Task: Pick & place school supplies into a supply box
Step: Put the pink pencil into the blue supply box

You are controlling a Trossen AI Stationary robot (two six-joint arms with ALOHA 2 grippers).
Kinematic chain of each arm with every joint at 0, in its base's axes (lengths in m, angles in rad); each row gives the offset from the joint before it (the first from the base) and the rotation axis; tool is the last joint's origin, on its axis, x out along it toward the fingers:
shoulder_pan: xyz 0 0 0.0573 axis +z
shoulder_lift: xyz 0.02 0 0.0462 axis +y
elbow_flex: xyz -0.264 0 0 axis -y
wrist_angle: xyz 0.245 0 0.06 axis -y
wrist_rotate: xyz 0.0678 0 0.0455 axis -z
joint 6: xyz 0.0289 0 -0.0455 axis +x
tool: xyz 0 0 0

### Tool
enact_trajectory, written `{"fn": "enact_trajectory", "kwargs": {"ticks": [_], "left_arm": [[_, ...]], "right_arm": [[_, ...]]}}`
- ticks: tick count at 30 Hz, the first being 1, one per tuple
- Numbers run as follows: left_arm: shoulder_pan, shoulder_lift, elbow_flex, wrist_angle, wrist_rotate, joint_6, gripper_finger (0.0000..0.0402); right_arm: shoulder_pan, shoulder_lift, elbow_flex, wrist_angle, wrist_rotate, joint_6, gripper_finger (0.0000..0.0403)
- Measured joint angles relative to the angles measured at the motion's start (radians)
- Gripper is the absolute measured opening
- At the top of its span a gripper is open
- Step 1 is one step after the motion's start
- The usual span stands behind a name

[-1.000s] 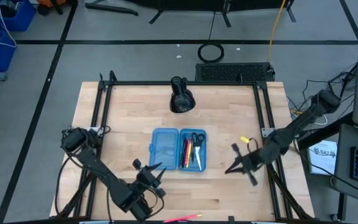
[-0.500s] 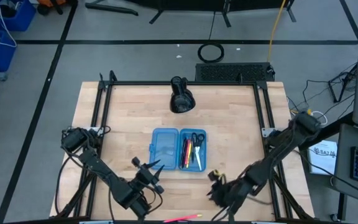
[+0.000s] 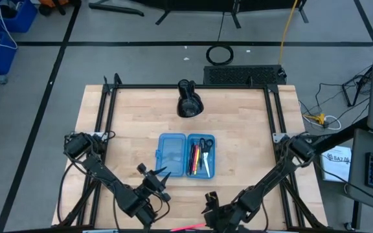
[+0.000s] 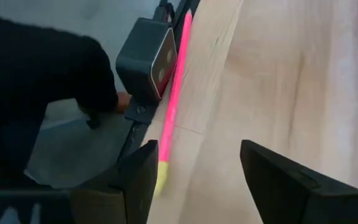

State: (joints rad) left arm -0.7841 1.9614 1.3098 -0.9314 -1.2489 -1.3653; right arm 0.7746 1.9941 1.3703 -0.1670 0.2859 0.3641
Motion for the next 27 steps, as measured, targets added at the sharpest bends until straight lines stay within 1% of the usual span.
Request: {"fn": "enact_trajectory", "kwargs": {"ticks": [3, 7, 12, 15, 17, 20, 23, 25, 27], "left_arm": [[0.000, 0.000, 0.000, 0.000, 0.035, -0.015, 0.0127], [-0.003, 0.000, 0.000, 0.002, 0.074, -0.049, 0.0127], [-0.010, 0.000, 0.001, 0.011, 0.089, -0.058, 0.0127], [-0.010, 0.000, 0.001, 0.018, 0.082, -0.058, 0.0127], [-0.009, 0.000, 0.001, 0.024, 0.081, -0.058, 0.0127], [-0.008, 0.000, 0.001, 0.029, 0.080, -0.058, 0.0127], [-0.008, 0.000, 0.001, 0.036, 0.079, -0.058, 0.0127], [-0.008, 0.000, 0.001, 0.043, 0.078, -0.050, 0.0127], [-0.009, 0.000, 0.001, 0.047, 0.079, -0.044, 0.0127]], "right_arm": [[0.008, 0.030, 0.002, 0.033, 0.002, 0.061, 0.0215], [0.030, 0.067, 0.002, 0.094, 0.003, 0.093, 0.0211], [0.047, 0.122, 0.003, 0.097, 0.006, 0.116, 0.0210], [0.051, 0.148, 0.004, 0.104, 0.044, 0.108, 0.0210], [0.052, 0.157, 0.005, 0.082, 0.085, 0.091, 0.0210], [0.052, 0.158, 0.005, 0.048, 0.116, 0.062, 0.0208], [0.050, 0.158, 0.006, 0.018, 0.134, 0.034, 0.0190], [0.050, 0.158, 0.002, 0.000, 0.129, 0.029, 0.0166], [0.049, 0.159, -0.015, -0.004, 0.097, 0.028, 0.0133]]}}
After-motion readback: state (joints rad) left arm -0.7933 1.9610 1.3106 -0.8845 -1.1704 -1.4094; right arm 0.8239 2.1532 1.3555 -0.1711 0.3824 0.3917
